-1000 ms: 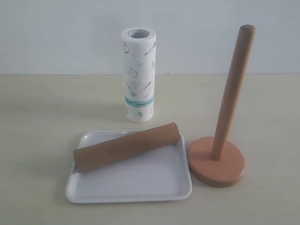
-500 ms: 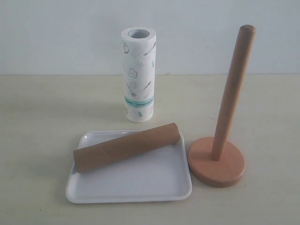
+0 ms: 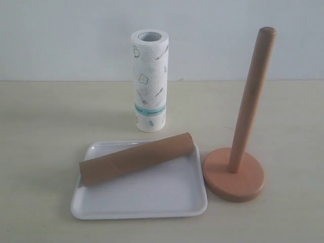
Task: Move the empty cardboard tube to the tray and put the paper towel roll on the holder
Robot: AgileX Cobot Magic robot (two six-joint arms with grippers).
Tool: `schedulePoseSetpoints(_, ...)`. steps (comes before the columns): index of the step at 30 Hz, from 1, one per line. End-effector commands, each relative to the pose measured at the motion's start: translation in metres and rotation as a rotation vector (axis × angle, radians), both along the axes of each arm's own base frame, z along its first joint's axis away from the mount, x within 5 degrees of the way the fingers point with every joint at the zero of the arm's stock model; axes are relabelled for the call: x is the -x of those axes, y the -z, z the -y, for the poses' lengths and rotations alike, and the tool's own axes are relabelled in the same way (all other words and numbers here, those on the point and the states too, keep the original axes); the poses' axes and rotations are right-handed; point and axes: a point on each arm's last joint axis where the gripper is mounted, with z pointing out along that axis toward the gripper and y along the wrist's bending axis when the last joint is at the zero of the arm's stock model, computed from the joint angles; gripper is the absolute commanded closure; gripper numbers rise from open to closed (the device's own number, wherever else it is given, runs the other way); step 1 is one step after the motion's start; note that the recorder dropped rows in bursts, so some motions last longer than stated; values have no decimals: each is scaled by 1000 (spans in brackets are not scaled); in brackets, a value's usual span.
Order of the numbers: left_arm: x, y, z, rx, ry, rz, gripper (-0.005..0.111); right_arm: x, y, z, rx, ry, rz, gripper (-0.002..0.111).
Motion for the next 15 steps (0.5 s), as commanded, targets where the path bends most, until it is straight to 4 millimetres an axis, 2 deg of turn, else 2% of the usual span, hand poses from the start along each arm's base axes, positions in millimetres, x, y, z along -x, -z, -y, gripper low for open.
schedulePoseSetpoints(1,0,1,0,-5,3,-1,103,0,-1,0,4,0,8,108)
schedulePoseSetpoints(15,0,-1,-1,-40,-1,23,103,0,-1,0,4,0,8,108)
